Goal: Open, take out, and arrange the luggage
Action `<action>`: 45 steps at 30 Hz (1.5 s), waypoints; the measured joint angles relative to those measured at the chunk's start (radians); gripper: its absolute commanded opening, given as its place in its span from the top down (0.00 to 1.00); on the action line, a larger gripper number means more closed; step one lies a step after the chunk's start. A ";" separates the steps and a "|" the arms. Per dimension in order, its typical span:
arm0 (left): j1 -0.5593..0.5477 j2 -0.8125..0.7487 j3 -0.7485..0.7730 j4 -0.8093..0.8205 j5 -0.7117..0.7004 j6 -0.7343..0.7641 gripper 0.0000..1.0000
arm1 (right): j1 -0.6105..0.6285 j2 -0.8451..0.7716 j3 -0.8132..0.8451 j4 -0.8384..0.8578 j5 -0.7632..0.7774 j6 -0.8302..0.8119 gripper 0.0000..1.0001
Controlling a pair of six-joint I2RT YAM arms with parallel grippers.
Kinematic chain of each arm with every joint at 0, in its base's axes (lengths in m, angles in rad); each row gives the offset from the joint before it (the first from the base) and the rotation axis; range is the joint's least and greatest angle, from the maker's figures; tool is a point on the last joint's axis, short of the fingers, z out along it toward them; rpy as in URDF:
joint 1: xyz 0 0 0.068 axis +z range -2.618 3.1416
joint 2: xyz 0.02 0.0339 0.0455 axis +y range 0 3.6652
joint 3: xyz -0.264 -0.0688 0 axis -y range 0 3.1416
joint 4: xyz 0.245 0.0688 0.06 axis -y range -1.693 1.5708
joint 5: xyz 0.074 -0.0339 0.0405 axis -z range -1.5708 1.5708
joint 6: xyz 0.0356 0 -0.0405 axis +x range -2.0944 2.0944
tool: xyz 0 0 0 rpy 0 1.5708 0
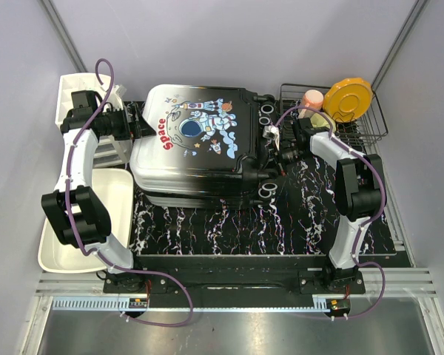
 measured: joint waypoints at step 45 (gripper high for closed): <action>-0.034 0.023 0.026 -0.028 -0.058 0.055 0.04 | -0.029 -0.046 -0.206 0.978 0.173 0.477 1.00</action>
